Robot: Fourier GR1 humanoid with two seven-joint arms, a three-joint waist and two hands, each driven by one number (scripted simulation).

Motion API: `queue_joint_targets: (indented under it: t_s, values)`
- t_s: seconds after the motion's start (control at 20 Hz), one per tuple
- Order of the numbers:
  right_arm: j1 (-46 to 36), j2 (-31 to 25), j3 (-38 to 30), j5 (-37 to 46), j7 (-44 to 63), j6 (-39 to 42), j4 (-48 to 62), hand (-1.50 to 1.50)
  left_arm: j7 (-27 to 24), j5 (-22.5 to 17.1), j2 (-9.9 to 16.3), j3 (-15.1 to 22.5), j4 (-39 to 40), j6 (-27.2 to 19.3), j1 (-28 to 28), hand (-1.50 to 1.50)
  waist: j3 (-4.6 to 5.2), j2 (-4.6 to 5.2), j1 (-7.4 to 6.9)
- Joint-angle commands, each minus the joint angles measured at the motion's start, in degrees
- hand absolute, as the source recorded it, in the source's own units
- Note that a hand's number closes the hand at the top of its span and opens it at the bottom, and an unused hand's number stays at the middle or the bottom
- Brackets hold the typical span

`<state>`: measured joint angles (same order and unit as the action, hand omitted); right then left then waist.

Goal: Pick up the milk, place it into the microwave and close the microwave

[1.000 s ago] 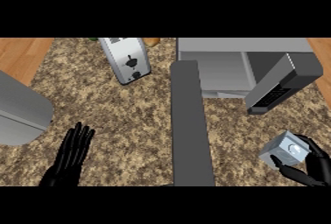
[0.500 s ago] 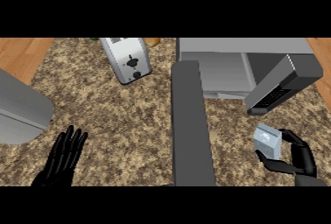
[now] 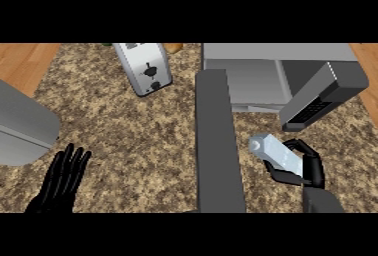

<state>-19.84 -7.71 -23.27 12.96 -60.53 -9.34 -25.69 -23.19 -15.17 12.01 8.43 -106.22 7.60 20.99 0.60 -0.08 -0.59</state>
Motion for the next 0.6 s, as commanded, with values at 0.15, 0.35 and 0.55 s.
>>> queue_joint_targets:
  t_s: [0.15, 0.35, 0.55]
  values:
    - [-4.4, 6.2, 2.4, -1.4, -0.4, 2.3, -2.2, 1.50, 0.3, -0.8, -0.3, -1.6, 4.7, 1.2, -2.8, -1.50, -0.61, 0.14, 0.34]
    - [2.5, 7.6, 9.3, -6.1, -2.3, 0.7, -8.3, 1.50, -2.0, -1.9, 1.3, -3.0, -0.3, 4.2, 4.2, -1.50, -0.58, -0.19, 0.41]
    - [2.4, 7.7, 15.5, -10.0, 1.2, -5.2, -12.2, 1.50, 0.9, -5.2, 1.6, -7.5, 6.5, 5.3, -4.5, -1.50, -0.59, 0.00, 0.56]
